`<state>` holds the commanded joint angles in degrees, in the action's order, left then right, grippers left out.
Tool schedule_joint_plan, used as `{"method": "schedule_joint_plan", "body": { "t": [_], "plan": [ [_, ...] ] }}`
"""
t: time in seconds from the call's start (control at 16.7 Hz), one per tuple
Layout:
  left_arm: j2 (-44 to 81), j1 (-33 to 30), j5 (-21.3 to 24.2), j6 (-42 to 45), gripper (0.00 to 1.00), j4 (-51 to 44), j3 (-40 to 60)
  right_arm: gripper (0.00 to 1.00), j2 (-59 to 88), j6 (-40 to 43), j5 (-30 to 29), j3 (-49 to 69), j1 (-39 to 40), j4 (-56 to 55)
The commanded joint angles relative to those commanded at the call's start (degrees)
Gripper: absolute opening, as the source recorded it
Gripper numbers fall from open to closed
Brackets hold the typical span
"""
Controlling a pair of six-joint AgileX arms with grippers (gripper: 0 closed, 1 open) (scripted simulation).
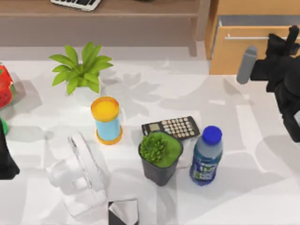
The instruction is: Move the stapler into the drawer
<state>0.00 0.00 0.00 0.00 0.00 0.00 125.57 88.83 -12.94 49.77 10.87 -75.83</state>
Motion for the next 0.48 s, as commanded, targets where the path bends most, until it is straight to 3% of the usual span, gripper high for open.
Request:
{"method": "schedule_joint_plan", "body": {
  "t": [0.48],
  "plan": [
    [0.0,0.0,0.0,0.0,1.0,0.0,0.0,0.0,5.83,0.06,1.49,12.5,-1.44,7.31]
  ]
}}
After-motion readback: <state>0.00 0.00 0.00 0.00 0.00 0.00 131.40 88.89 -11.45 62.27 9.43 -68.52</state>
